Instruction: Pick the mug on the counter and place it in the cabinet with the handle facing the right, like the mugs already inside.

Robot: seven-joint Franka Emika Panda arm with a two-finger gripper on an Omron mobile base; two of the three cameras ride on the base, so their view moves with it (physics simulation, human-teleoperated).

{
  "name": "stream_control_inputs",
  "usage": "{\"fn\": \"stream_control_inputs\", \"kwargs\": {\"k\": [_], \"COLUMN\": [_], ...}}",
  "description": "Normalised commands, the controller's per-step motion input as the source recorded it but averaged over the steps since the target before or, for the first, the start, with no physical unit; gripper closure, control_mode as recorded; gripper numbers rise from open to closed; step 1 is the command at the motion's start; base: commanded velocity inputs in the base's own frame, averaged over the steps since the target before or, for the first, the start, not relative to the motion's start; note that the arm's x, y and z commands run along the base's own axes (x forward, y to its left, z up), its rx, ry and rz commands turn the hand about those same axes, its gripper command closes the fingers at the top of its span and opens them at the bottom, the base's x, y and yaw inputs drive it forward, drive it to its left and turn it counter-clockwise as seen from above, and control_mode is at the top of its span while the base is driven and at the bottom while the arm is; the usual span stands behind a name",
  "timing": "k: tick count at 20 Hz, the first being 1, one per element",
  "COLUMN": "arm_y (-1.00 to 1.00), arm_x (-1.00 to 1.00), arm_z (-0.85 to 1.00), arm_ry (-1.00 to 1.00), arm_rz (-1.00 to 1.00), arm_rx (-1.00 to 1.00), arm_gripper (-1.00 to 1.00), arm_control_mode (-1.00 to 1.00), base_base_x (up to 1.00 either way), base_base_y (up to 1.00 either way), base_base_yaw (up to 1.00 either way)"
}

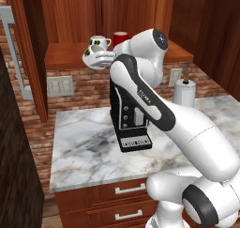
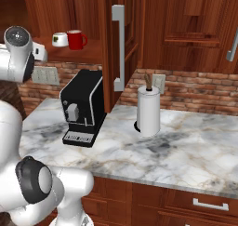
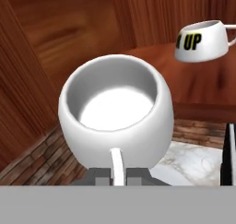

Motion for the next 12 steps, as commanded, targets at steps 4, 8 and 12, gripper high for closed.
{"fn": "stream_control_inputs", "kwargs": {"k": [4,8,12], "arm_y": [0.0,0.0,0.03], "arm_x": [0.34,0.25,0.18], "arm_z": [0.0,0.01,0.0], "arm_ry": [0.02,0.01,0.01], "arm_rz": [0.11,0.12,0.08], "arm_rx": [0.0,-0.03,-0.09], "arm_gripper": [1.0,1.0,1.0], "arm_control_mode": [-1.0,-1.0,-1.0], "base_base_x": [0.0,0.0,0.0], "base_base_y": [0.0,0.0,0.0], "base_base_yaw": [0.0,0.0,0.0]}}
